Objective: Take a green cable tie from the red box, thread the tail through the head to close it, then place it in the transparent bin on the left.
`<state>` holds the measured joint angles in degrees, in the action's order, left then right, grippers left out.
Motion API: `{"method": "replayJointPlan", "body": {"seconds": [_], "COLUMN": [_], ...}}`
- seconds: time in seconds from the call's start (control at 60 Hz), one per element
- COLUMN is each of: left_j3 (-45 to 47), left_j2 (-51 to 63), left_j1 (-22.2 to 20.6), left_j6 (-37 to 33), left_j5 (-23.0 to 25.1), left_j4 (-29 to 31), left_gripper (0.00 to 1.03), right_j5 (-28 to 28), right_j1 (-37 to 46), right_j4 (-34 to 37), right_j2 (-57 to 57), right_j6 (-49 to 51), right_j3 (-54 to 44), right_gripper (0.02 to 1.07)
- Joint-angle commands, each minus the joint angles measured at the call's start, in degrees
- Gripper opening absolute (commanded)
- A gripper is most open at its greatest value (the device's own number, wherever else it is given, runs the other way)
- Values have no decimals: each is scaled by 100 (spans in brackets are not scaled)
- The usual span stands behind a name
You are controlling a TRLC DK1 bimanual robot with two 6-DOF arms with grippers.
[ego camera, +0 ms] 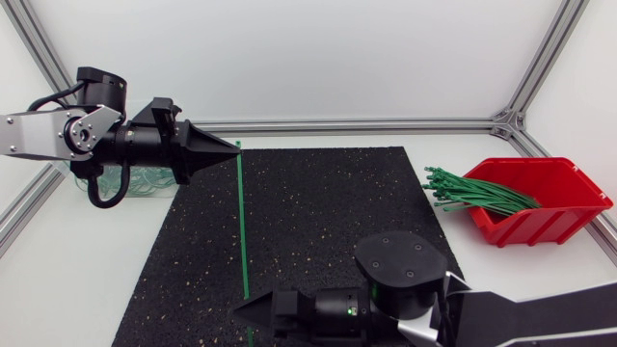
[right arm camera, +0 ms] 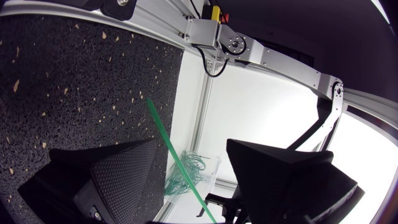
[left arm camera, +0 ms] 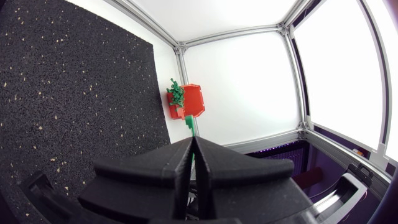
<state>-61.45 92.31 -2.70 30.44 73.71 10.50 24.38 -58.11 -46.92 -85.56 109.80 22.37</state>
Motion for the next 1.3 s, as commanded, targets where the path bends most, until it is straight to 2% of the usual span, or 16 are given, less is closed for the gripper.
{"method": "replayJointPlan", "body": {"seconds": [0.0,0.267,0.45,0.55,0.633,0.667,1.167,1.283], "left_j3": [-69,-86,-78,-95,-95,-95,-7,10], "left_j2": [85,85,94,103,120,120,76,50], "left_j1": [-38,-82,-82,-99,-117,-117,-126,-117], "left_j6": [85,77,68,68,68,59,33,33], "left_j5": [135,143,143,143,143,143,143,143], "left_j4": [13,22,13,13,13,13,13,13], "left_gripper": [4,4,4,4,4,4,4,4], "right_j5": [146,181,286,286,295,269,49,32], "right_j1": [89,238,353,370,361,344,98,98], "right_j4": [-160,-160,-151,-151,-125,-125,-90,-90], "right_j2": [-119,-321,-374,-356,-347,-339,-312,-295], "right_j6": [367,332,358,349,358,358,340,349], "right_j3": [-40,74,48,57,22,13,-66,-128], "right_gripper": [85,84,44,43,26,22,22,8]}}
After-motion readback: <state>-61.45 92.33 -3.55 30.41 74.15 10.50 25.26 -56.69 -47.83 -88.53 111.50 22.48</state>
